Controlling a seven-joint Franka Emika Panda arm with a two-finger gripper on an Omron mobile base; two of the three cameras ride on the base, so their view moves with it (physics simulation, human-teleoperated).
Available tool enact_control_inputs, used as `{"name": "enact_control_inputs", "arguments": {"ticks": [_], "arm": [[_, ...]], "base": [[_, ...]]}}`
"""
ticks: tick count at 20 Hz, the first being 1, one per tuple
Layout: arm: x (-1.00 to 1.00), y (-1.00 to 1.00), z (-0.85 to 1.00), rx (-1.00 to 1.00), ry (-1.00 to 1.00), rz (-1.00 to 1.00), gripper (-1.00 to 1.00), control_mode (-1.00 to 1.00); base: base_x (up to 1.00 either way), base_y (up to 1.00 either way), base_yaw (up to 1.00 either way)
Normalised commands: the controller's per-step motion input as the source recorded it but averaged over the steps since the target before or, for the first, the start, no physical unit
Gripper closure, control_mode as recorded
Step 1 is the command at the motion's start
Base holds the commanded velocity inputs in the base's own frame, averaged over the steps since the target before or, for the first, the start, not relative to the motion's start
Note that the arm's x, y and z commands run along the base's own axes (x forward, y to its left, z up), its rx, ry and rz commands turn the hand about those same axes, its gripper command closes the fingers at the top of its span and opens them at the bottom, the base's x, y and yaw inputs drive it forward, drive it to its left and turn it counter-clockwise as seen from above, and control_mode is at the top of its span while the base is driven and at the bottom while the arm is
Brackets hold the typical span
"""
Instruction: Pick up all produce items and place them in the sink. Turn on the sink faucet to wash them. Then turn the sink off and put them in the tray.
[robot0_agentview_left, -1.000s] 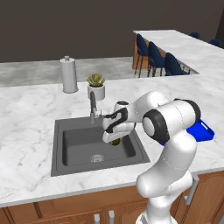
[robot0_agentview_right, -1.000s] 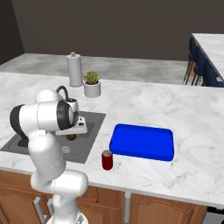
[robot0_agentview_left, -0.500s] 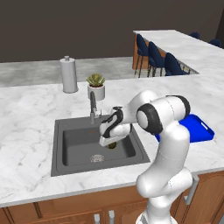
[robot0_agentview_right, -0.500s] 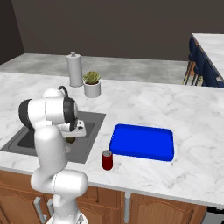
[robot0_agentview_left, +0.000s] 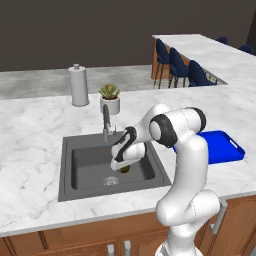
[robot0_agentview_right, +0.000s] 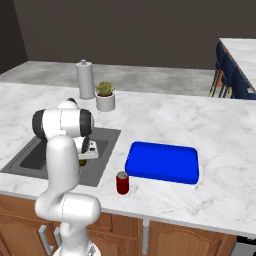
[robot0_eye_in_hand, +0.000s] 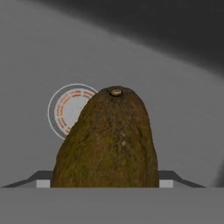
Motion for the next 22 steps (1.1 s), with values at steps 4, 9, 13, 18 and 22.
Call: {"name": "enact_control_inputs", "arguments": {"ticks": [4, 9, 13, 18, 22], "arm": [[0.24, 0.11, -0.31, 0.00, 0.01, 0.00, 1.00, -1.00], [0.24, 0.12, -0.31, 0.00, 0.00, 0.00, 1.00, -1.00], [0.18, 0.09, -0.30, -0.01, 0.00, 0.00, 1.00, -1.00], [0.16, 0.07, -0.30, -0.02, 0.00, 0.00, 1.00, -1.00], [0.04, 0.04, -0.24, 0.00, 0.00, 0.00, 1.00, -1.00]], "base": [[0.00, 0.00, 0.00], [0.00, 0.00, 0.00], [0.00, 0.00, 0.00], [0.00, 0.00, 0.00], [0.00, 0.00, 0.00]]}}
